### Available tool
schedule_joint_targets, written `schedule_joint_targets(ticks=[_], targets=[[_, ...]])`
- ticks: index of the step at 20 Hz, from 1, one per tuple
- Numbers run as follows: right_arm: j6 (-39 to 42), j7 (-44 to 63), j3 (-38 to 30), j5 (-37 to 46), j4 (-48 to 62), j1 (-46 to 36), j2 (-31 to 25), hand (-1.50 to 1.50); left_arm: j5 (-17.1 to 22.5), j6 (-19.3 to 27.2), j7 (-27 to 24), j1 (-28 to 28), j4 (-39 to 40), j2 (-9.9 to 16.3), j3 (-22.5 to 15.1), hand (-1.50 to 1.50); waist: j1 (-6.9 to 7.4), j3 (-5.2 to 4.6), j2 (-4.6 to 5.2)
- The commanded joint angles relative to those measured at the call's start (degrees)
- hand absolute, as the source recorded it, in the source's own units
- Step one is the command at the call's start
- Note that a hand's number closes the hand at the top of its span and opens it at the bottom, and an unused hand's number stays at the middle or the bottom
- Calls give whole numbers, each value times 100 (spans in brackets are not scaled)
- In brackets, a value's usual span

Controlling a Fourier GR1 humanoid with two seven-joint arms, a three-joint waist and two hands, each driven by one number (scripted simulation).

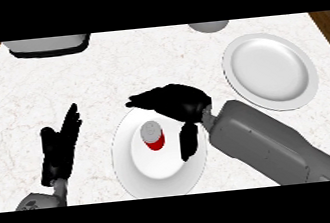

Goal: Pick the can from the plate and place it in the plate

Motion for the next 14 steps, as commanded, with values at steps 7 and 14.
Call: schedule_joint_targets(ticks=[7,14], targets=[[929,223,-449,772,897,-211,803,-150,-286,-15,292,-268,18,-270,158,0,-8,4,15],[1208,-10,-701,1421,803,146,972,-150,-451,-170,352,-315,12,-331,360,0,-37,4,8]])
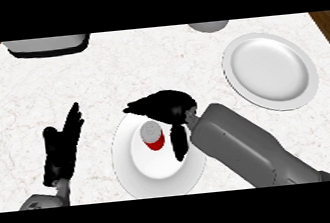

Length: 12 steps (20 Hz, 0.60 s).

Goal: Pick the can from the plate and place it in the plate

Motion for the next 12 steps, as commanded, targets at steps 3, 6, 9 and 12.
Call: schedule_joint_targets(ticks=[3,6,9,12], targets=[[103,-302,-305,662,268,229,323,-150,-75,-178,-178,-58,256,-206,227,0,-6,0,1],[401,-124,-444,737,-108,366,409,-150,-292,-43,51,-269,293,-368,160,0,-22,1,-2],[267,-302,-490,1059,233,481,563,-150,-286,-192,271,-344,168,-244,358,0,-14,1,0],[-158,-352,-101,827,561,361,576,-150,-154,-484,331,58,-384,54,508,0,45,2,0]])
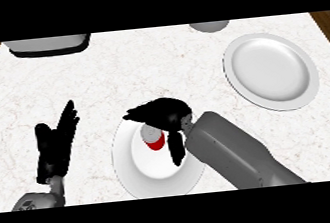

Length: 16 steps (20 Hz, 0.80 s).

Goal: Pick the can from the plate and place it in the plate

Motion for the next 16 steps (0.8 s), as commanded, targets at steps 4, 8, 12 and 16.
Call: schedule_joint_targets(ticks=[4,8,12,16], targets=[[-224,-224,21,293,402,35,101,-150,-173,-147,-162,-52,253,-246,116,0,-9,0,2],[-151,-539,-18,620,-80,98,88,150,-360,-87,-198,417,-212,-242,-31,0,-24,0,-12],[-586,-716,10,820,154,106,102,150,-380,-100,-93,180,23,-336,137,0,-30,1,-8],[-1178,-867,-74,925,641,-128,103,150,-195,-393,-29,124,-163,-115,392,0,13,1,-1]])
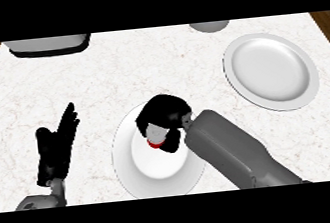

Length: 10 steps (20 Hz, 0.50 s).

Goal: Pick the can from the plate and place it in the plate

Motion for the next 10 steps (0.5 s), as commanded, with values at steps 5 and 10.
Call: schedule_joint_targets(ticks=[5,10], targets=[[-1323,1004,-964,271,212,-177,-254,150,-111,101,-78,78,-4,-147,-32,0,-58,1,3],[-2670,2708,-1941,463,594,-130,-578,150,-50,68,40,148,-142,-8,82,0,-77,6,-10]])
